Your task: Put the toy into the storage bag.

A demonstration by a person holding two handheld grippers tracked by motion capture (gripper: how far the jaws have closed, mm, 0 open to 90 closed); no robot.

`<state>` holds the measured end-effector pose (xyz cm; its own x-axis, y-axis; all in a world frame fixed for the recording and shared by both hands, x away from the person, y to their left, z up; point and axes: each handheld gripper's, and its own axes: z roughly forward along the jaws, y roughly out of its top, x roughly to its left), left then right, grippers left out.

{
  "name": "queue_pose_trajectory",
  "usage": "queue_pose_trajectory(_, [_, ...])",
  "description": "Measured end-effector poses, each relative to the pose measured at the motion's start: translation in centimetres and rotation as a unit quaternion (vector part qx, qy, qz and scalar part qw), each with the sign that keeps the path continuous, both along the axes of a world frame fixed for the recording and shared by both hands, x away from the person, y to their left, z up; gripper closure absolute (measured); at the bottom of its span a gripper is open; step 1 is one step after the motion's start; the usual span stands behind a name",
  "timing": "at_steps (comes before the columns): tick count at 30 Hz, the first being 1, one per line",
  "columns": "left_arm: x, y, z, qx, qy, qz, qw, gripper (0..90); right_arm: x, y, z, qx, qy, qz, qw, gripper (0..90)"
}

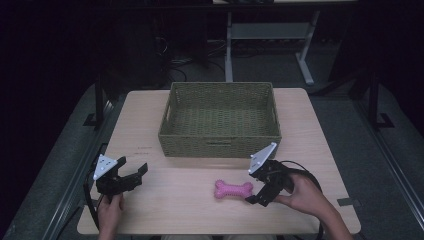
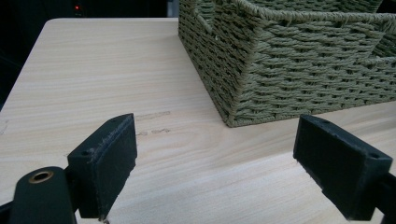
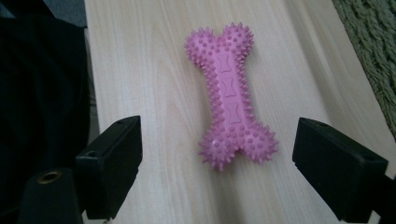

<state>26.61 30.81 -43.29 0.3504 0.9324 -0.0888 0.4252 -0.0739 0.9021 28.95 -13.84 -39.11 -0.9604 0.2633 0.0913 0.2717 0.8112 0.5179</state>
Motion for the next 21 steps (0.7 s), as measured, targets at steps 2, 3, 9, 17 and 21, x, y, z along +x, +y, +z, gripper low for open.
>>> queue_pose_trajectory(2, [0.0,0.0,0.0,-0.001,0.0,0.001,1.0,13.0,0.3,0.5,-0.2,-0.007,0.001,0.005,1.0,15.5])
queue_pose_trajectory(3, [0.0,0.0,0.0,-0.002,0.001,0.002,1.0,13.0,0.3,0.5,-0.2,-0.007,0.001,0.005,1.0,15.5])
queue_pose_trajectory(9, [0.0,0.1,0.0,-0.002,0.0,0.002,1.0,13.0,1.1,1.9,-0.7,-0.021,0.007,0.02,0.9996,15.7])
queue_pose_trajectory(17, [0.0,0.1,0.0,-0.003,-0.002,0.002,1.0,13.0,1.6,3.2,-1.2,-0.033,0.009,0.033,0.9989,18.1])
queue_pose_trajectory(21, [0.0,0.1,0.0,-0.005,-0.002,0.002,1.0,13.0,1.8,3.6,-1.4,-0.035,0.011,0.037,0.9986,18.9])
